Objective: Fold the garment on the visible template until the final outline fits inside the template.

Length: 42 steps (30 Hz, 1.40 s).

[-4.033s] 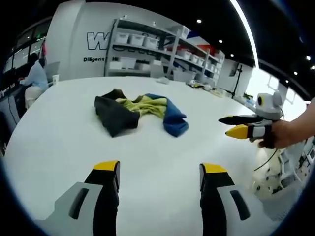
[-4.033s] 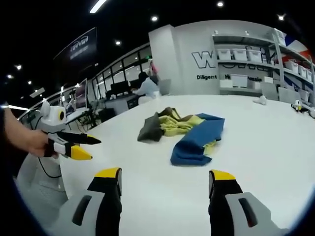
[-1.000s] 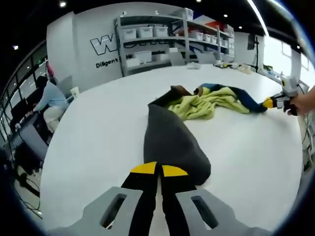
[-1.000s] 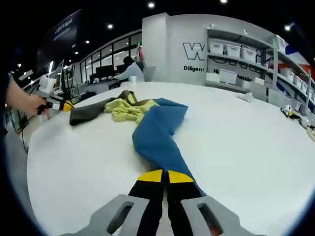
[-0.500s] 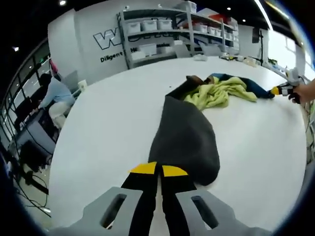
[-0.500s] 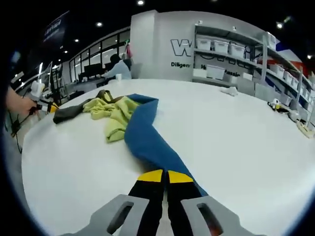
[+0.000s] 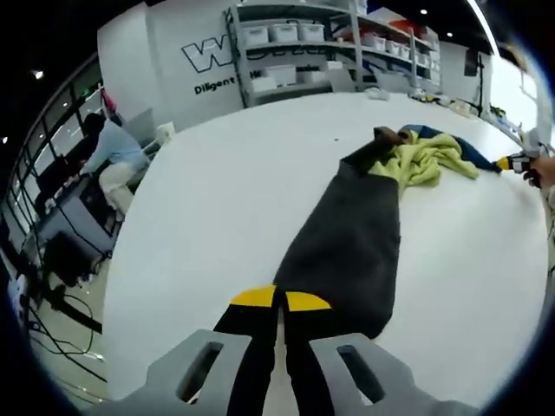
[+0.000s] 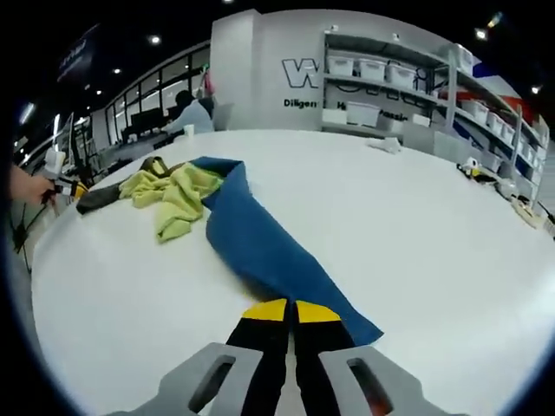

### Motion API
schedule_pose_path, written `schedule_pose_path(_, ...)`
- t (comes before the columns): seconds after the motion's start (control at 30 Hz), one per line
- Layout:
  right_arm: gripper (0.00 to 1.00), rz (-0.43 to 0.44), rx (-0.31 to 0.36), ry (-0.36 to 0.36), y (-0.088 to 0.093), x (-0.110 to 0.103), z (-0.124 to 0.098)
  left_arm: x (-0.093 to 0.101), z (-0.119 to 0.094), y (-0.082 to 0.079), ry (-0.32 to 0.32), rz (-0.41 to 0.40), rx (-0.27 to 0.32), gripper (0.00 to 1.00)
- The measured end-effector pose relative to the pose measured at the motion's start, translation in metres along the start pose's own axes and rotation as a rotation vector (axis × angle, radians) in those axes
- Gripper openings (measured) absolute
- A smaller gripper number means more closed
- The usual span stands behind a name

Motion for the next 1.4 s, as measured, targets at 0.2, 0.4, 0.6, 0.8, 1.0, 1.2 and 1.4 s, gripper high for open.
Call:
schedule_pose_path(0.2, 0.0, 0.014, -0.01, 0.023, 0.003, 0.014, -0.004, -0.015, 0.0, 0.003, -0.027, -0.008, -0.019, 0.01)
schedule_pose_path(0.4, 0.0, 0.012, -0.032, 0.057, 0.009, 0.032, -0.009, -0.024, 0.003, 0.006, -0.039, -0.001, -0.039, 0.01)
schedule_pose_path(0.6, 0.0, 0.024, -0.044, 0.096, 0.014, 0.055, -0.018, -0.024, 0.003, 0.008, -0.044, -0.006, -0.059, 0.01)
schedule_pose_path(0.8, 0.0, -0.013, -0.029, 0.097, 0.009, 0.048, -0.019, -0.008, -0.001, 0.003, -0.031, 0.002, -0.028, 0.04)
schedule_pose_path(1.0, 0.15, -0.048, 0.009, 0.128, -0.003, 0.04, -0.02, -0.011, -0.008, -0.01, -0.09, 0.037, 0.015, 0.22)
schedule_pose_path(1.2, 0.27, -0.092, 0.061, 0.056, -0.021, -0.001, -0.012, 0.004, -0.012, -0.034, -0.079, 0.052, 0.099, 0.3)
schedule_pose_path(1.4, 0.28, -0.162, 0.071, -0.071, -0.03, -0.059, 0.007, 0.041, -0.01, -0.054, -0.013, 0.086, 0.144, 0.32)
Point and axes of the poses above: the point that each gripper's makers call its tool centre point, and the gripper's own axes: z roughly forward along the fingers, x roughly to its right, y roughly out of its underside, the point moved 2 cm from there along -z, roughly backward along the fingers, and after that the axes turned 3 degrees about -y, right-handed, at the moved point
